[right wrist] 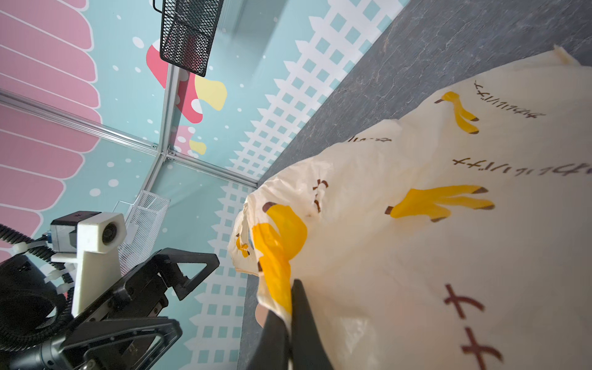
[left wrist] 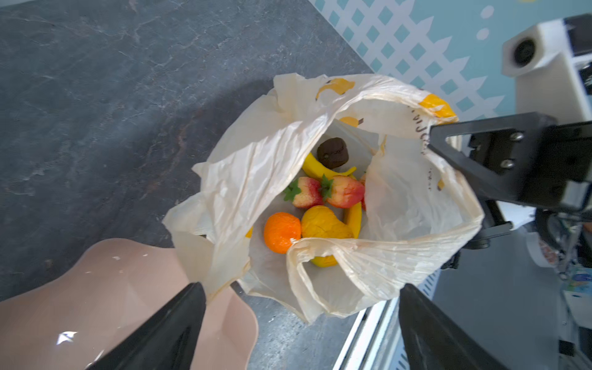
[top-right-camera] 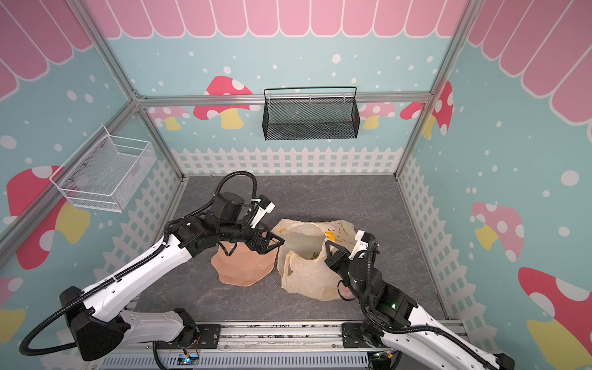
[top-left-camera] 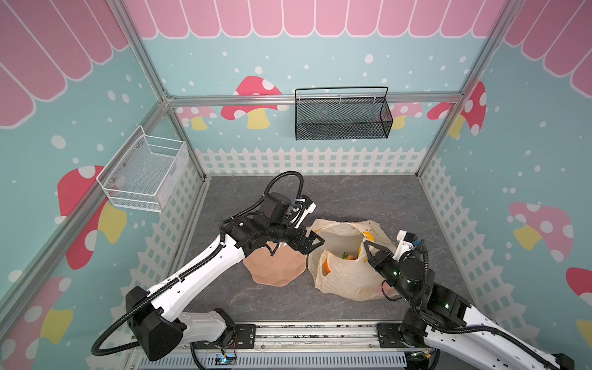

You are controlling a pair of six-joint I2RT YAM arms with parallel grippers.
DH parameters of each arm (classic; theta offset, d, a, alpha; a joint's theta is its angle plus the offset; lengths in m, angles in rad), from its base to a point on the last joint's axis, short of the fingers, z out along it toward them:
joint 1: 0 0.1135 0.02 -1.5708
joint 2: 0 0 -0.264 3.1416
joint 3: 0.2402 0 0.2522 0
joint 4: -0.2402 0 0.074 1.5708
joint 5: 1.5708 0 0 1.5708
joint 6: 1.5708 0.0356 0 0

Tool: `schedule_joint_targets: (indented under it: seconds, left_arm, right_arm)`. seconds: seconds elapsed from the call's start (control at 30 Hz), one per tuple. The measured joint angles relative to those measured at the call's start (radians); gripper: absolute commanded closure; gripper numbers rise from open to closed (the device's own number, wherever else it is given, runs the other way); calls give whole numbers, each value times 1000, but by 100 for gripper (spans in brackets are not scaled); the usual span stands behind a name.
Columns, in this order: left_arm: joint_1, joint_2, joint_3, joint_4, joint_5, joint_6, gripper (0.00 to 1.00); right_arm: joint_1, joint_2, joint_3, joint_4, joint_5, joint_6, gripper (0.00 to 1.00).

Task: Place the fruits into the plastic bag

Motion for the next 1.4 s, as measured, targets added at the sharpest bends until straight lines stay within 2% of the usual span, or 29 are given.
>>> schedule_joint_targets:
  seconds: [0.2,0.43,0.53,0.6,0.67,0.73,0.77,0.9,1.07,1.2,1.27,1.33,1.4]
  left_arm:
    - [0,73,1,-8,-103,128,4]
    - [-10,204,28,10,-189,174,7]
    - [-28,256,63,20,-243,187,22]
    - [-32,282,84,29,-260,194,43]
    - [-32,286,93,33,-259,195,69]
    - [-32,286,109,35,-249,194,91]
    - [-32,286,117,38,-241,195,95]
    - [-34,271,125,46,-189,181,100]
    - [-38,248,123,48,-104,142,100]
    - [-40,246,111,54,-46,107,100]
    - [-40,248,106,54,-19,91,100]
    - [-40,252,106,53,9,76,100]
    - [-39,252,102,55,28,58,100]
  right_arm:
    - [0,0,31,-27,1,6,100]
    - [0,0,35,-60,0,26,100]
    - [0,-2,35,-78,2,32,100]
    - [0,-3,37,-89,5,32,100]
    - [0,-3,45,-106,9,34,100]
    - [0,0,67,-139,17,44,100]
    - [0,5,84,-164,23,54,100]
    - [0,37,158,-291,40,98,100]
    - [0,102,274,-497,68,145,100]
    - [-1,145,325,-590,70,151,100]
    - [-2,159,325,-636,63,166,90]
    - [-3,173,325,-689,58,192,70]
    - [-7,182,330,-743,64,206,57]
